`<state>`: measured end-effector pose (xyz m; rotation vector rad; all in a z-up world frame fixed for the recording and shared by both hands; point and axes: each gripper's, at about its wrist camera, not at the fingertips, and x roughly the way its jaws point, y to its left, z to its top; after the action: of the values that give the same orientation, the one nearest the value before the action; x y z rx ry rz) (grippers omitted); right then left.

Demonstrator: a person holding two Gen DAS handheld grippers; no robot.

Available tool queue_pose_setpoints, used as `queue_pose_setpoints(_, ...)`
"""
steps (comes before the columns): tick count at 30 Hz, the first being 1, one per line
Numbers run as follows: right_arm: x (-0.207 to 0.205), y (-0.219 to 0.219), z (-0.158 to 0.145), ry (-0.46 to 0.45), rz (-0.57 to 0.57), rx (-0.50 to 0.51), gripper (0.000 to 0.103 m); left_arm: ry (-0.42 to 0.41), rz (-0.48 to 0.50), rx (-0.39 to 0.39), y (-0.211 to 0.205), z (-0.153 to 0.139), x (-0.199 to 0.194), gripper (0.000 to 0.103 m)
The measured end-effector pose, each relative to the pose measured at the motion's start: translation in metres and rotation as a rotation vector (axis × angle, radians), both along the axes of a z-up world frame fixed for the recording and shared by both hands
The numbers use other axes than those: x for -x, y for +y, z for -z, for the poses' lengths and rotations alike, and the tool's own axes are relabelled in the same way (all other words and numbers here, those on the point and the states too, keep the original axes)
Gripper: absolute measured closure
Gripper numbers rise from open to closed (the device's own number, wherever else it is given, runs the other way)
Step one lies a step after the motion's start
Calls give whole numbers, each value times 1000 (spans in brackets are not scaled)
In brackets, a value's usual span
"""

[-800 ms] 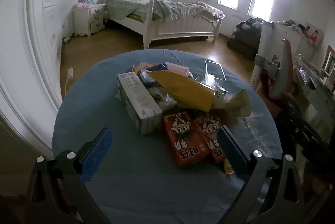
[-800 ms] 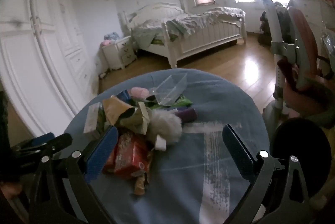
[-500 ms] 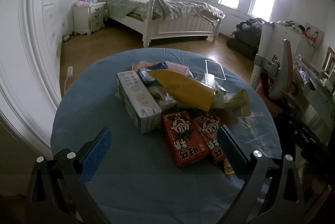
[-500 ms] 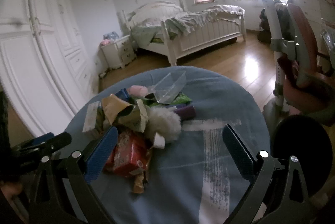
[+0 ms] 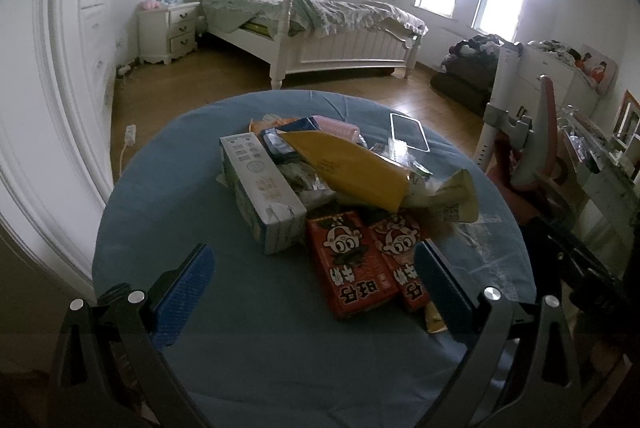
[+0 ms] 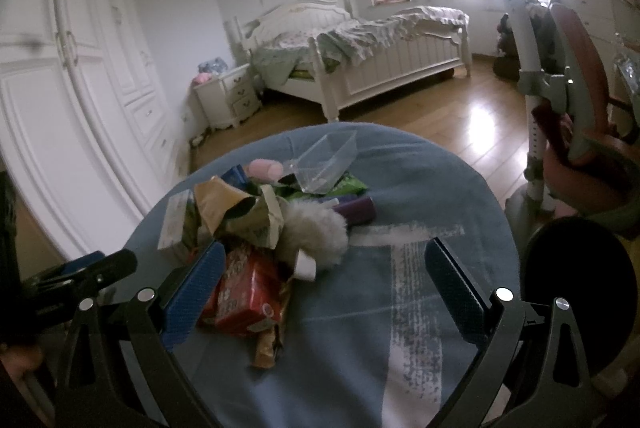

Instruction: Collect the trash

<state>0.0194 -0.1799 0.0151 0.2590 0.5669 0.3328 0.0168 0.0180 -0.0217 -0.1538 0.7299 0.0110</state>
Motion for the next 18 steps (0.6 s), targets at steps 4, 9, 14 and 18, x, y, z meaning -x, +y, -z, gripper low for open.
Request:
queue_pose_setpoints(4, 1, 3, 3, 4, -1, -2, 4, 2, 2, 0, -1, 1, 0, 5)
queue_pose_setpoints(9, 0, 3, 4, 12, -2, 5, 4, 2, 2, 0, -2, 0, 0, 5)
queue_pose_setpoints(14, 0, 3, 5, 26, -2, 20, 4, 3, 2, 0, -2, 1, 0, 5)
queue_pose_setpoints(18, 0, 3, 5, 20, -2, 12, 4, 3, 2, 3, -3, 1, 1, 5)
